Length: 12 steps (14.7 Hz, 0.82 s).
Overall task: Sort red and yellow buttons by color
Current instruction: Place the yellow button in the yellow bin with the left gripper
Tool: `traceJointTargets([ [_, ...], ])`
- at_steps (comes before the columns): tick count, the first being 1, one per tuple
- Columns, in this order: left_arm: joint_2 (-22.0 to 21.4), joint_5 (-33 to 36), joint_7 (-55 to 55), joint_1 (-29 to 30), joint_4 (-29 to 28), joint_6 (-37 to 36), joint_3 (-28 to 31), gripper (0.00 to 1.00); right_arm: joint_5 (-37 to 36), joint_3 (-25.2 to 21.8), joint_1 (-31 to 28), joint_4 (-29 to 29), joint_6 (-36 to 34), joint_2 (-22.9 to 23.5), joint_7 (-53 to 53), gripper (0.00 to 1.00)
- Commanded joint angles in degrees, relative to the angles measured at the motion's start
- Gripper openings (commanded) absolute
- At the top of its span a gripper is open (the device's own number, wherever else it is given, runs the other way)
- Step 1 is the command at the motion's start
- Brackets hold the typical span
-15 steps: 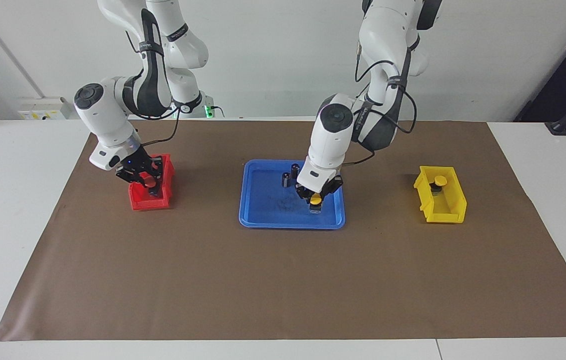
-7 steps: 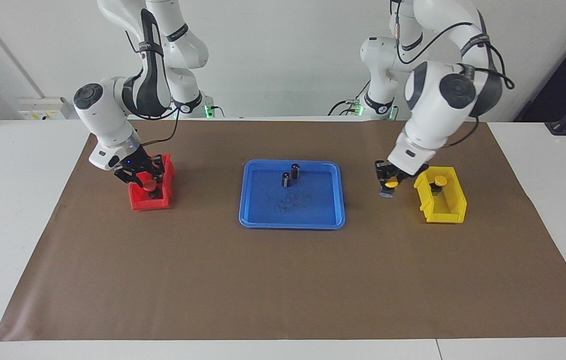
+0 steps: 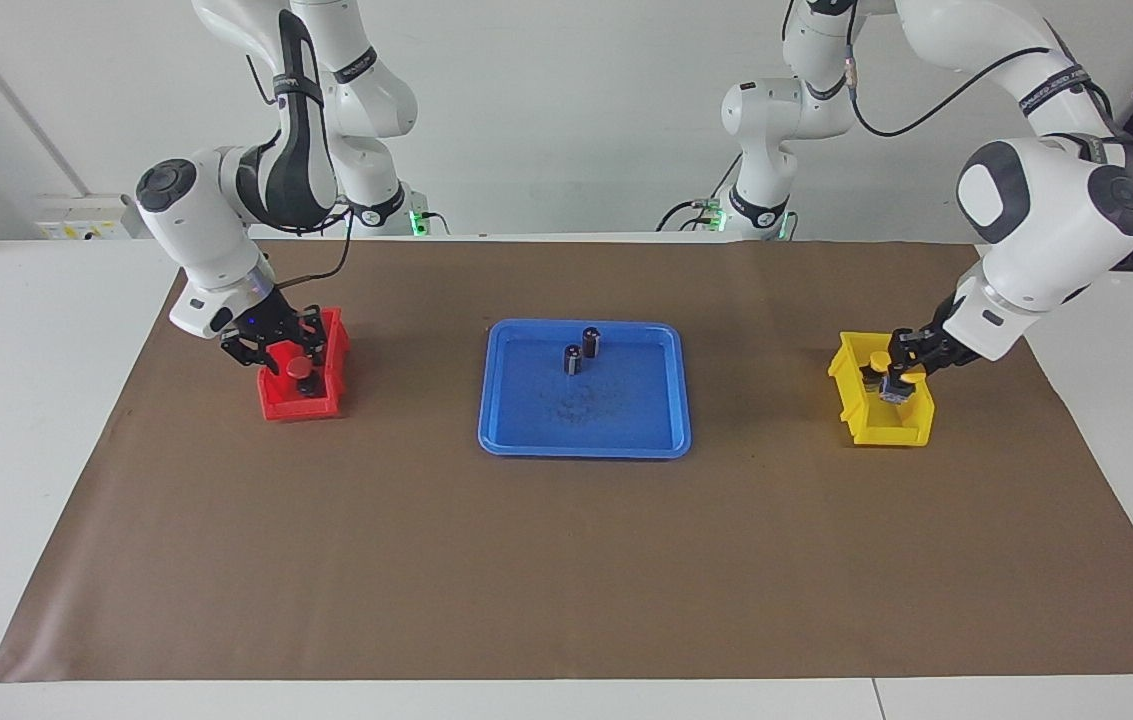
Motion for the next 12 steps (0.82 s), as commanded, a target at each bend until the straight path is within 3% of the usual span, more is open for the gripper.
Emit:
traceJointTargets([
  [1, -2.4, -0.3, 1.2, 1.1, -6.0, 5.6, -0.7, 0.02, 0.3, 0.8, 0.1, 7.5, -8.9, -0.6, 5.7, 0.76],
  [2, -2.4, -0.3, 1.1, 1.1, -7.0, 7.2, -0.7, 0.02, 0.1, 0.8, 0.1, 10.3, -12.7, -1.8, 8.0, 0.99],
  [6, -2.3, -0.3, 0.5, 1.1, -10.4, 12.1, -0.7, 0.02, -4.8, 0.7, -0.9, 23.0, -27.0, -1.7, 9.2, 1.00],
  [8, -2.0, -0.3, 0.4, 1.2, -11.9, 13.4, -0.7, 0.02, -8.0, 0.7, -0.9, 29.3, -29.5, 0.9, 9.2, 1.00],
  [12, -1.5, -0.3, 0.3, 1.1, -15.1, 17.8, -0.8, 0.02, -7.6, 0.3, -1.1, 32.7, -30.4, 2.4, 12.3, 1.00],
])
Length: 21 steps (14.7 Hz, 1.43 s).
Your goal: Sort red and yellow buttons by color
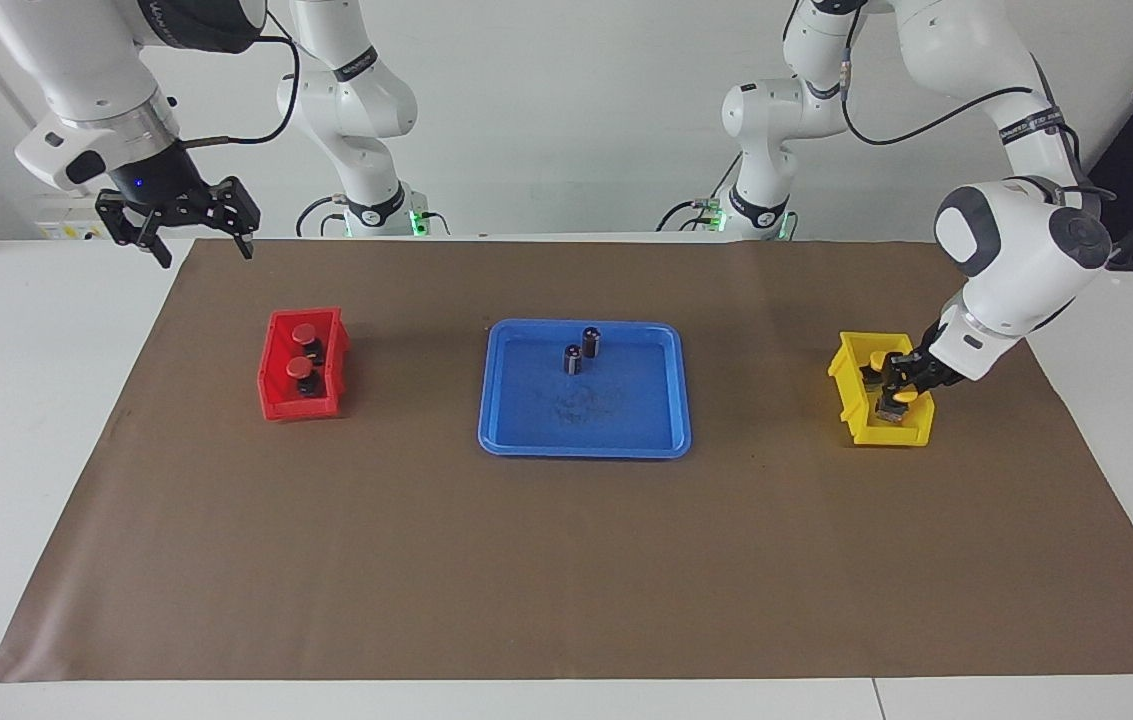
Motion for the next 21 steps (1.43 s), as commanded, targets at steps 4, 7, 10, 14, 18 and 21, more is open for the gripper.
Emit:
traceJointTargets([
  [4, 0.0, -0.3, 0.1, 0.6, -3.6, 5.8, -0.7, 0.15, 0.0, -1.9, 0.3, 5.9, -7.0, 5.7, 4.4, 1.00],
  [7, 0.1, -0.3, 0.3, 0.5, -3.8, 5.9, -0.6, 0.27, -0.2, -2.2, 0.4, 5.7, -6.0, 6.4, 4.9, 1.00],
  [10, 0.1, -0.3, 0.7, 0.8, -3.8, 5.9, -0.6, 0.38, -0.2, -2.9, 0.5, 5.0, -5.4, 6.6, 5.0, 1.00],
  [14, 0.1, -0.3, 0.7, 0.9, -3.9, 6.2, -0.6, 0.55, -0.2, -2.3, 0.5, 4.8, -6.1, 4.0, 5.6, 1.00],
  [18, 0.0, -0.3, 0.6, 0.8, -3.1, 5.1, -0.6, 0.58, -0.1, -2.3, 0.8, 4.6, -6.2, 3.8, 5.5, 1.00],
  [21, -0.7, -0.3, 0.3, 0.7, 0.3, -0.8, -0.6, 0.58, -0.1, -2.3, 0.7, 4.3, -6.3, 3.7, 5.4, 1.00],
])
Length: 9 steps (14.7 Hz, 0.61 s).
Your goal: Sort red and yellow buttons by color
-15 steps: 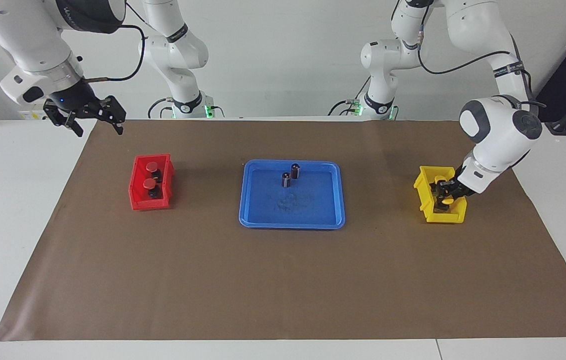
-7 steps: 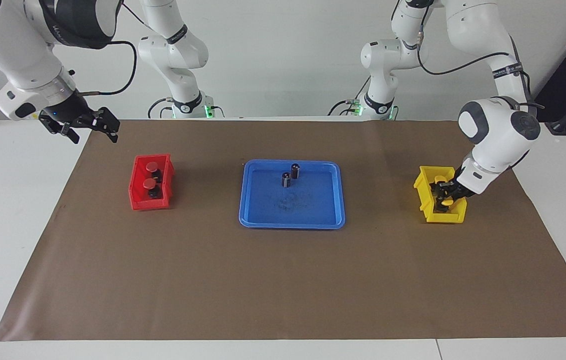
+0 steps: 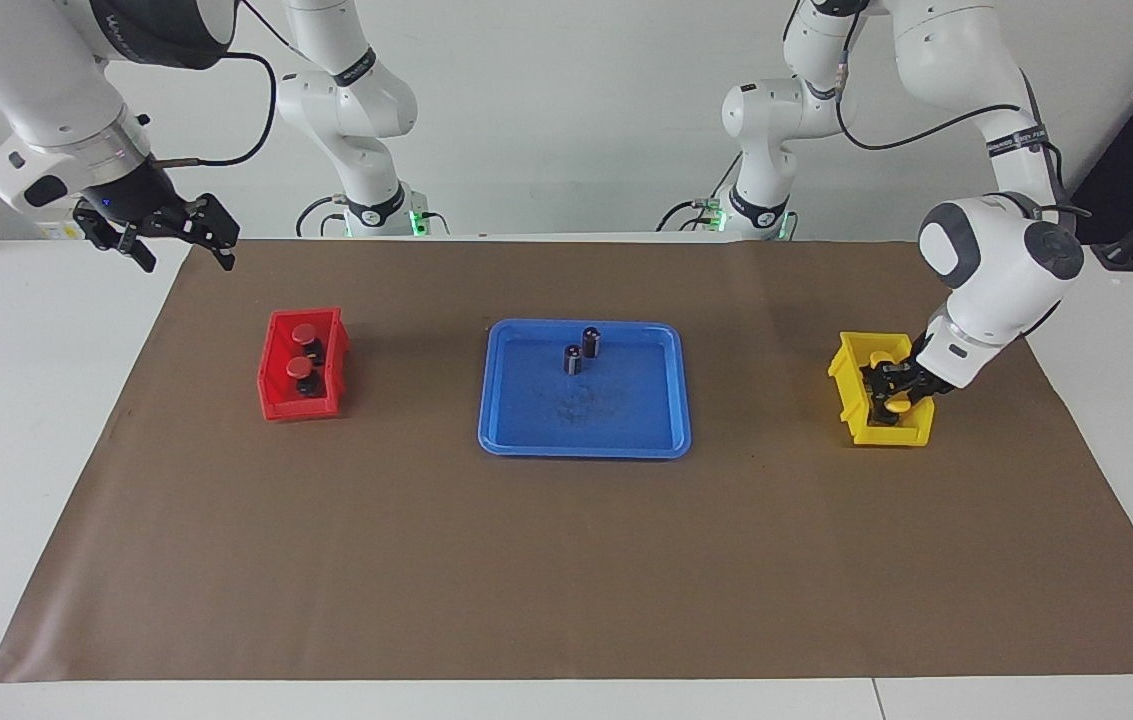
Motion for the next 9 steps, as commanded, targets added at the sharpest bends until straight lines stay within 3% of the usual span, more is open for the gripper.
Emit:
traceJointTargets([
  [1, -1.0, -0.3, 0.3, 0.4, 4.2, -6.7, -0.4, 0.58, -0.1, 0.1, 0.1, -0.3, -0.6, -0.3, 0.8, 1.00],
  [5, -1.2, -0.2, 0.1, -0.2, 10.8, -14.1, -0.5, 0.64, -0.1, 0.1, 0.1, -0.3, -0.5, -0.3, 1.0, 1.00],
  [9, -4.4, 0.1, -0.1, -0.4, 17.3, -22.2, -0.8, 0.72, -0.1, 0.1, 0.1, -0.3, -0.6, -0.3, 1.0, 1.00],
])
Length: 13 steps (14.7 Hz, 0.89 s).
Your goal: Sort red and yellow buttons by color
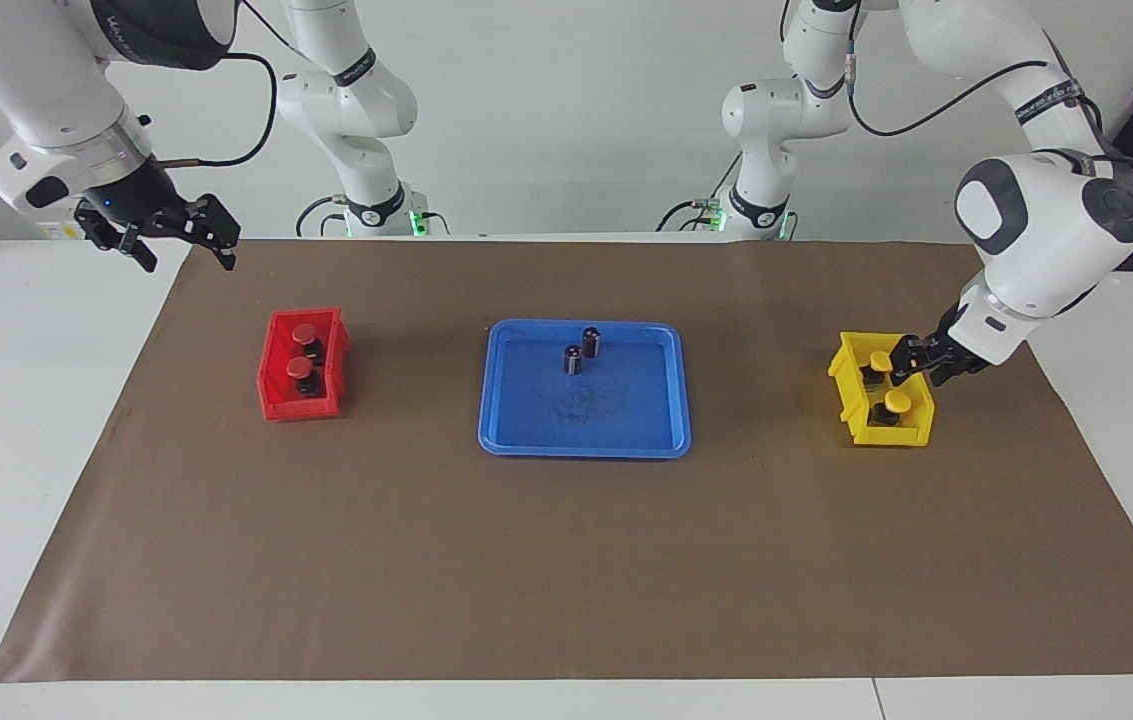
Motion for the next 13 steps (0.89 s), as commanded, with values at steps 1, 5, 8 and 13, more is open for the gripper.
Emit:
traceJointTargets([
  [1, -2.4, 0.1, -0.5, -1.3, 4.3, -6.7, -0.1, 0.75, -0.1, 0.1, 0.1, -0.3, -0.6, -0.3, 1.0, 1.00],
  [5, -2.3, 2.1, -3.7, -3.6, 10.3, -12.7, -0.4, 0.85, -0.1, 0.1, 0.1, -0.3, -0.6, -0.3, 1.0, 1.00],
  [8, -2.5, 2.1, -3.7, -3.6, 11.2, -13.6, -0.3, 1.00, -0.1, 0.1, 0.1, -0.3, -0.6, -0.3, 1.0, 1.00],
  [13, -2.6, 3.3, -3.5, -3.7, 15.6, -20.5, -0.4, 1.00, -0.1, 0.1, 0.1, -0.3, -0.5, -0.3, 1.0, 1.00],
])
